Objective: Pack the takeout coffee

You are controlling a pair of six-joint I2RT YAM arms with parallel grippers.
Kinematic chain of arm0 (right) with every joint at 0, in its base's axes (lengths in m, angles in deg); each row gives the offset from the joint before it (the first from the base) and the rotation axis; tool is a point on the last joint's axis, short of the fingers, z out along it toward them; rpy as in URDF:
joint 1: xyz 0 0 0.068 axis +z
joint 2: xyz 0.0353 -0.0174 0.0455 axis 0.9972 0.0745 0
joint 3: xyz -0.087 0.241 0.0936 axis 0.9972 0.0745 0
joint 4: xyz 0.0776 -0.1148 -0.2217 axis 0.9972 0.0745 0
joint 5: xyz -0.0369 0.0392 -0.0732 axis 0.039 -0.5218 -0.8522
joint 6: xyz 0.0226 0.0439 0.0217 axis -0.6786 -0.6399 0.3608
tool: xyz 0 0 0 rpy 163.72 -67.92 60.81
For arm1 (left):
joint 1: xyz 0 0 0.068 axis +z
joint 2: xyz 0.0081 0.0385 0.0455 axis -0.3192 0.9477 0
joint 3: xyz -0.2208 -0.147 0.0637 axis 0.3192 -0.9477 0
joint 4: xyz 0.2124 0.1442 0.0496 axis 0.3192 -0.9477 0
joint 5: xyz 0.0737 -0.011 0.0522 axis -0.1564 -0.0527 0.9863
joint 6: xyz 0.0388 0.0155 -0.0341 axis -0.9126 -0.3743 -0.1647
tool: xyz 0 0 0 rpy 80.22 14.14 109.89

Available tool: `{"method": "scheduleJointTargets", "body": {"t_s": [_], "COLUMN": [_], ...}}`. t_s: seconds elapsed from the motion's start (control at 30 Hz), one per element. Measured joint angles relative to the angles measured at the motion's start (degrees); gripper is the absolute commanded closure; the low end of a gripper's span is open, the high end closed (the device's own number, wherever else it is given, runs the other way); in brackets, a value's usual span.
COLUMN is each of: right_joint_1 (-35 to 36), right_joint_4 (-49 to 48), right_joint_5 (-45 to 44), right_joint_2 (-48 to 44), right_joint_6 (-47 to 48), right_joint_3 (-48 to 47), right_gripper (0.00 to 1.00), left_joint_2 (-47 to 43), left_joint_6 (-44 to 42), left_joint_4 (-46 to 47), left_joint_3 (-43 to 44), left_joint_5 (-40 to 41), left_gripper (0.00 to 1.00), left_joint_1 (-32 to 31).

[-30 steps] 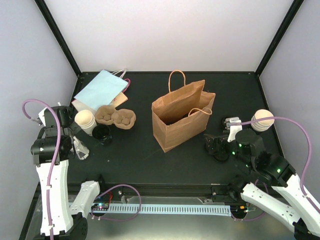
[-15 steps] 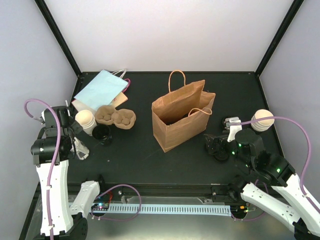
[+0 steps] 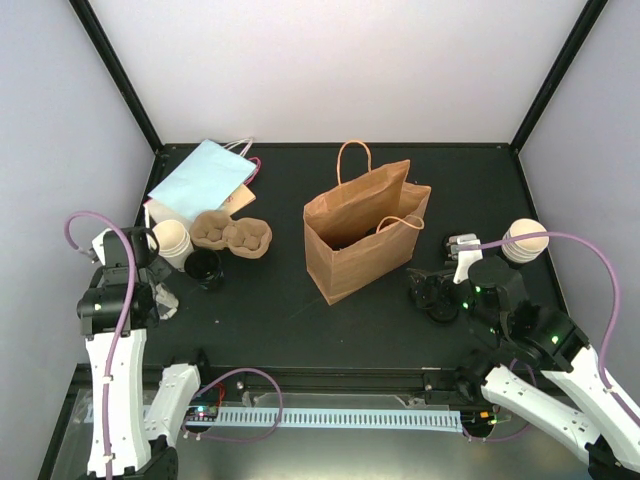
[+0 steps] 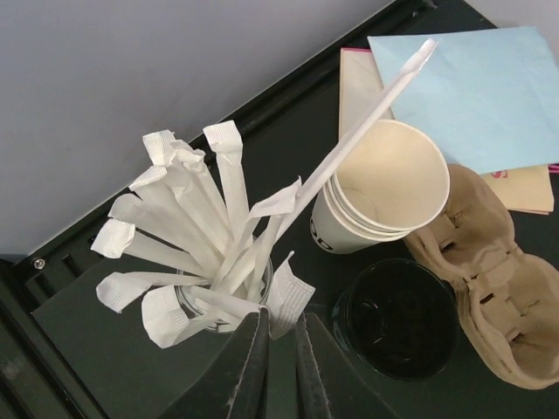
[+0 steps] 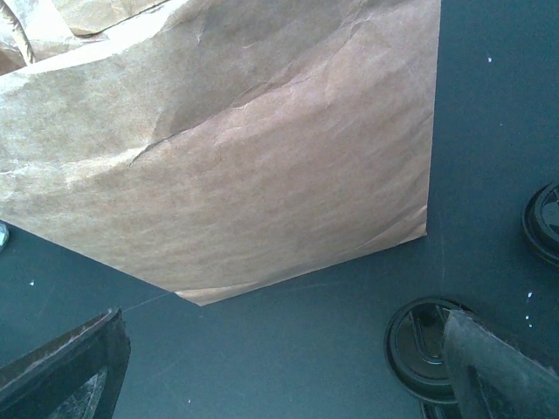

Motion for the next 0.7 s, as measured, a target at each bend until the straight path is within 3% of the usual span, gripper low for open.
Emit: {"method": "scheduleJointTargets", "body": {"t_s": [0.4, 0.67, 0.7], "right_joint_1": [0.0, 0.0, 0.0], "right_joint_4": [0.0, 0.0, 0.0], "right_joint_5": [0.0, 0.0, 0.0], "right_joint_2": [0.0, 0.1, 0.1], "right_joint_6": [0.0, 0.0, 0.0], "right_joint_3": [0.1, 0.1, 0.1], "right_gripper": [0.00, 0.00, 0.00], "left_joint_2": [-0.4, -0.4, -0.3], "left_joint_6": [-1.8, -0.5, -0.3], "left_joint_4": [3.8, 5.4, 5.6], "left_joint_3": [-0.8, -6.2, -6.9], "left_joint_5": [-1.5, -0.5, -0.1], "left_gripper": [0.87, 0.86, 0.78], "left_joint_1": [0.0, 0.0, 0.0]}}
